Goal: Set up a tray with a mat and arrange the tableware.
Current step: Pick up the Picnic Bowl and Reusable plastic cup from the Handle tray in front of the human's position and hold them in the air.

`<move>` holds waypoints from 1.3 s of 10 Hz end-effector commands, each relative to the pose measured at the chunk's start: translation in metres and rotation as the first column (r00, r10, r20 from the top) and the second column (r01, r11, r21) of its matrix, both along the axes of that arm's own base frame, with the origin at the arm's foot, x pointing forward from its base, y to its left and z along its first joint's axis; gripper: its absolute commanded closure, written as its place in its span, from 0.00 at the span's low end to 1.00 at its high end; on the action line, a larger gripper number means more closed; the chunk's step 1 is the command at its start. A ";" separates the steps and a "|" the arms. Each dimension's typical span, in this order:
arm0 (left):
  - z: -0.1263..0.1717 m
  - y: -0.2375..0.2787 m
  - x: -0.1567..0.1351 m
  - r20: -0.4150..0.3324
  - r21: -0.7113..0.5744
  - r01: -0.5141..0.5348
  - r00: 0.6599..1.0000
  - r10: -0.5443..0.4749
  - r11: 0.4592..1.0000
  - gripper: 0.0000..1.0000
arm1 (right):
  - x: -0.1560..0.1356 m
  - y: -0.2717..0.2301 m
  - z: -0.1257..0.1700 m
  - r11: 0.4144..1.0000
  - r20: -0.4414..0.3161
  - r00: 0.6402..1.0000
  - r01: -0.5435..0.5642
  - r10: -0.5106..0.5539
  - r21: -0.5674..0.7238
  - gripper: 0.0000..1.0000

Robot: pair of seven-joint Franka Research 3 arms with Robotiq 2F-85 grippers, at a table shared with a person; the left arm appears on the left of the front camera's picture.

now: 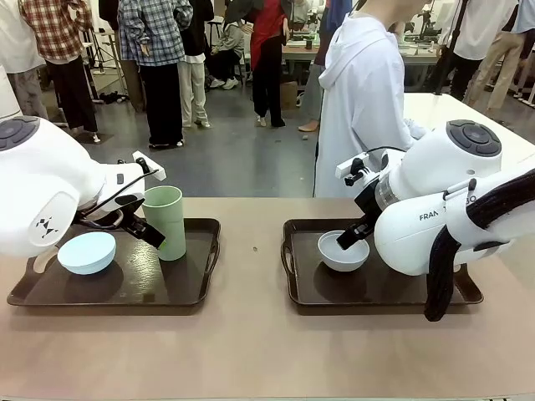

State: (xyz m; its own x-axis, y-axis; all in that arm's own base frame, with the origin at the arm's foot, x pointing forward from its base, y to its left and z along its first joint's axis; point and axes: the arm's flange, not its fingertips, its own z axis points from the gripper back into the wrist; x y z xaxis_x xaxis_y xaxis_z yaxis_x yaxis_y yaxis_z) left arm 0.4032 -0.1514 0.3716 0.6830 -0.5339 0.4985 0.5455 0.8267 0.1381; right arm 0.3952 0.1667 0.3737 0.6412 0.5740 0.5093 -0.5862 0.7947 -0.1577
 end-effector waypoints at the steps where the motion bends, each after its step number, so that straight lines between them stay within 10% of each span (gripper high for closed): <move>1: 0.000 0.000 0.000 0.000 0.000 -0.001 1.000 0.001 1.000 0.00 | 0.000 0.000 0.000 1.000 0.000 1.000 0.000 0.000 0.000 0.00; 6: 0.049 0.006 -0.084 -0.097 0.028 0.017 0.995 -0.014 0.999 0.00 | -0.068 0.014 0.046 0.988 -0.122 0.986 0.096 -0.111 -0.124 0.00; 10: 0.040 0.015 -0.145 -0.334 0.055 -0.053 0.940 0.068 0.997 0.00 | -0.160 -0.018 0.046 0.967 -0.348 0.908 0.183 -0.235 -0.176 0.00; 13: 0.041 0.018 -0.167 -0.294 0.060 -0.126 0.946 0.138 0.990 0.00 | -0.193 -0.034 0.045 0.963 -0.297 0.920 0.217 -0.258 -0.162 0.00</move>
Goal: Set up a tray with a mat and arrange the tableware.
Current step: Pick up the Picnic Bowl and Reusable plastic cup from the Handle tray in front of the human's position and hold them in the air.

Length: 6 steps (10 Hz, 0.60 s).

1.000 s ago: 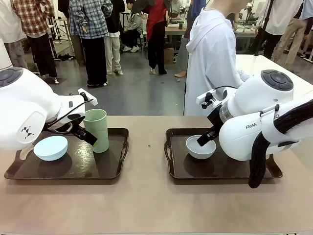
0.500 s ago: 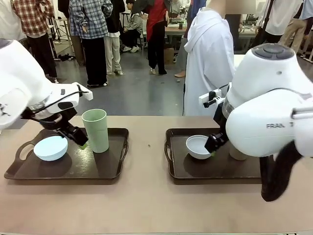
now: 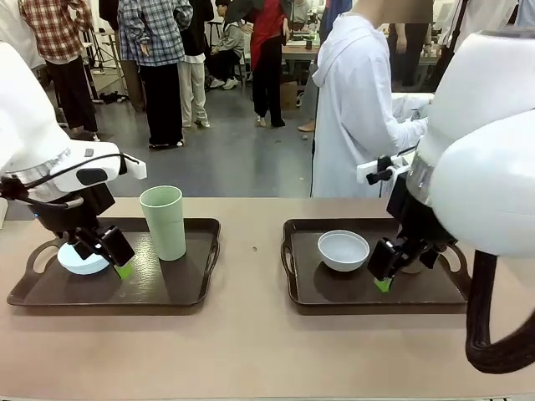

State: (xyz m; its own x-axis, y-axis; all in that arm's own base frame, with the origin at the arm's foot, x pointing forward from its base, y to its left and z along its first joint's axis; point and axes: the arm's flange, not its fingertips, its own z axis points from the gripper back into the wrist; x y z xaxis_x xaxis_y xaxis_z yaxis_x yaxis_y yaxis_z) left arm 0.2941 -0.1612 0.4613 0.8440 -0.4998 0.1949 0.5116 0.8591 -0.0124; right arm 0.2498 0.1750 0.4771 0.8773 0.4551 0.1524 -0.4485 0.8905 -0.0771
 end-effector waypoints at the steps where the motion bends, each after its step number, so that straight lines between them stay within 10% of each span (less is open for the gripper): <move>1: -0.008 0.000 0.005 -0.019 0.006 0.012 1.000 -0.012 1.000 0.00 | 0.009 0.003 -0.012 1.000 -0.025 1.000 -0.004 0.004 -0.010 0.00; 3: -0.008 0.000 0.005 -0.019 0.006 0.012 1.000 -0.012 1.000 0.00 | -0.002 -0.001 0.003 1.000 0.006 1.000 -0.001 0.001 0.001 0.00; 6: 0.004 0.029 -0.010 -0.065 -0.073 -0.008 0.998 0.004 0.997 0.00 | 0.011 -0.042 0.006 0.968 -0.148 0.975 0.190 -0.167 0.161 0.00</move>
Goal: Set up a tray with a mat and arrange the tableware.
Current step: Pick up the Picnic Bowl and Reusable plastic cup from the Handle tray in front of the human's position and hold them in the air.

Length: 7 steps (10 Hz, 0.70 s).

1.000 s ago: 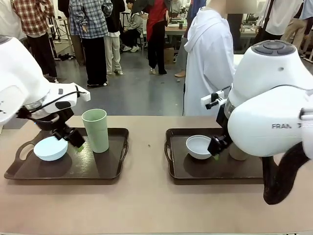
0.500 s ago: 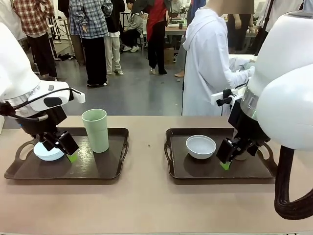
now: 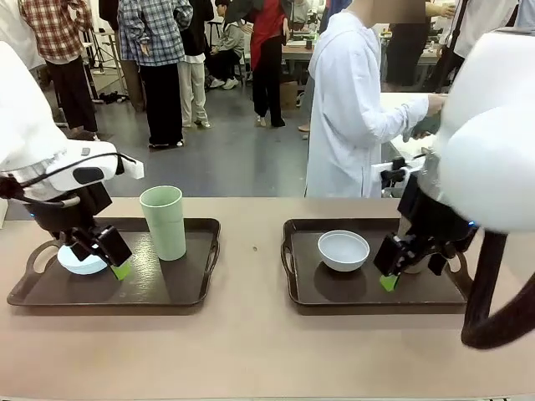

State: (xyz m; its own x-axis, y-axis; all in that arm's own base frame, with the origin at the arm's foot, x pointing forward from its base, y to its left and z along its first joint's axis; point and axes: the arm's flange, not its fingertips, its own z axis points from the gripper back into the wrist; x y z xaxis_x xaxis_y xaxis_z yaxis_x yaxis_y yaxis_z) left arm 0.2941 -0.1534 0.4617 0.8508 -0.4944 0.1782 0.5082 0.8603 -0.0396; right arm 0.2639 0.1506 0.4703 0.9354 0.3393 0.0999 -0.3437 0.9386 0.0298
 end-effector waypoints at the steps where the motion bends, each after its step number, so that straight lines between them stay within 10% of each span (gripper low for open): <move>1: 0.010 0.048 -0.012 -0.070 -0.154 0.013 0.997 -0.024 0.988 0.00 | -0.005 -0.048 0.023 0.971 -0.072 0.989 0.140 -0.128 0.192 0.00; 7: 0.020 0.192 0.001 -0.221 -0.543 -0.021 0.968 -0.118 0.840 0.00 | -0.020 -0.190 0.010 0.717 -0.227 0.922 0.388 -0.315 0.579 0.00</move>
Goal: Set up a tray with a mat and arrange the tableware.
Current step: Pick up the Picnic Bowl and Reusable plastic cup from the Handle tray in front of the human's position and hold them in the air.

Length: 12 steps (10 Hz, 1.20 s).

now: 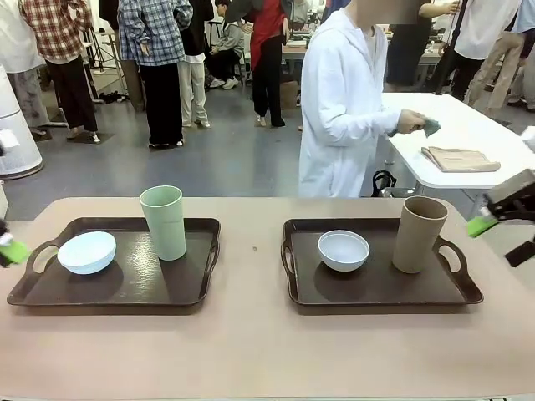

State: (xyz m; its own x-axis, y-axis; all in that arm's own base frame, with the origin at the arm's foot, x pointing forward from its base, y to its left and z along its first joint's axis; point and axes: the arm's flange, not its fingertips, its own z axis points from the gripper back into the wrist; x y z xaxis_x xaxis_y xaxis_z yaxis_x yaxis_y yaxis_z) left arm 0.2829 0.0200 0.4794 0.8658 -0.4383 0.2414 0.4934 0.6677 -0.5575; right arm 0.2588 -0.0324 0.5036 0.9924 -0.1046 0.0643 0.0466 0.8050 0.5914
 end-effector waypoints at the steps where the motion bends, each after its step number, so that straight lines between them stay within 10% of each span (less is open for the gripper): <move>1: -0.002 0.044 0.013 -0.065 -0.096 -0.047 0.997 0.041 0.994 0.00 | -0.022 -0.030 -0.029 0.991 0.000 0.999 0.034 -0.034 0.132 0.00; 5: -0.011 0.122 0.019 -0.098 -0.242 -0.137 0.988 0.117 0.961 0.00 | -0.050 -0.100 -0.054 0.932 0.002 0.987 0.149 -0.158 0.331 0.00; 12: -0.022 0.112 0.010 -0.145 -0.325 -0.285 0.957 0.250 0.902 0.00 | -0.068 -0.138 -0.070 0.869 0.015 0.975 0.190 -0.222 0.456 0.00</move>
State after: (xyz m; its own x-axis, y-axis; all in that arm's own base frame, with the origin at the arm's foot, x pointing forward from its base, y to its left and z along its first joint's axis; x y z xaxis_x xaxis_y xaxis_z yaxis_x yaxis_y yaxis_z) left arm 0.2982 0.1379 0.4552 0.9628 -0.1228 0.2407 0.2685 0.5336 -0.8020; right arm 0.1926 -0.1833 0.4425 0.9374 -0.3482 0.0102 0.1539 0.4402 0.8846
